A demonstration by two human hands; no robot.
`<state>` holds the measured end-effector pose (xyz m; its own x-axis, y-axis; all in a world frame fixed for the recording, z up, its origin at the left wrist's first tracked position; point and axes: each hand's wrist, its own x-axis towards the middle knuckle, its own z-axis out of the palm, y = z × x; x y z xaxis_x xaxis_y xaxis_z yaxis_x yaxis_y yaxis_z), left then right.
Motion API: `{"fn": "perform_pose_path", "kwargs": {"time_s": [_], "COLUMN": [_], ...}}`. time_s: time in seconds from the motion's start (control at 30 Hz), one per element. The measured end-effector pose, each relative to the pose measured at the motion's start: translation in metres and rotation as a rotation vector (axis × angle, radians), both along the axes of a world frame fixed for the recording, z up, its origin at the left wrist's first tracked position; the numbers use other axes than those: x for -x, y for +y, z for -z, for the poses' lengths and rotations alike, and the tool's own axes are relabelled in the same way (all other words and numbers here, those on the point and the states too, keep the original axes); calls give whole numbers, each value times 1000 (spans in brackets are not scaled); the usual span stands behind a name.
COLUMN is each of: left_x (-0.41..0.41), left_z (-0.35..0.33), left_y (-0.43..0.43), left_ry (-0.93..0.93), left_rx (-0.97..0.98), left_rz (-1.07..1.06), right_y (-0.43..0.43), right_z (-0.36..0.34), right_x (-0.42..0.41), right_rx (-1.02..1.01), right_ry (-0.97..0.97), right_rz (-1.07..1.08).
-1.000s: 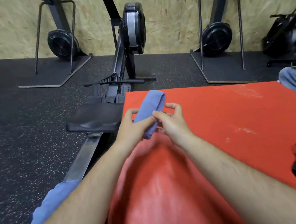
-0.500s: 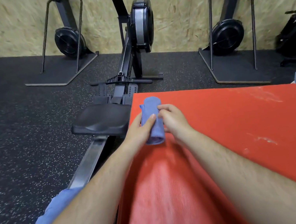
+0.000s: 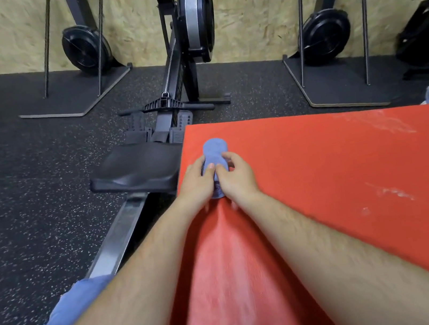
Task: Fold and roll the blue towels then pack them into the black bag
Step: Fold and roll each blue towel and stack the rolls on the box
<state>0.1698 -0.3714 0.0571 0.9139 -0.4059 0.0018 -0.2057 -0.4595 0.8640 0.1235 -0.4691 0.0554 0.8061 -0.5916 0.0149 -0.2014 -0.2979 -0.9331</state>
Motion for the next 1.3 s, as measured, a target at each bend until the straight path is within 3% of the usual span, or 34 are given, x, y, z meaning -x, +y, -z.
{"fn": "perform_pose_path", "kwargs": {"time_s": [0.27,0.57,0.8,0.93,1.17,1.3], "left_x": [-3,37,80,113,151,159], "left_z": [4,-25,-62,-72,-24,22], "left_y": [5,29,114,186,308,352], "left_ry": [-13,-263,-421,-508,-378,-271], "left_rx": [-74,-250,-459,-545,-574,-696], "left_rz": [59,53,87,-9,-169,-213], "right_y": [-11,2,79,155,260,287], "right_z": [-3,-23,-57,-61,-30,-1], "right_x": [0,47,98,116,123,113], "right_rx": [133,556,781,843,791,777], "right_ry": [150,198,130,100,157,204], "right_rz": [-114,-144,-290,-422,-736,-847]}}
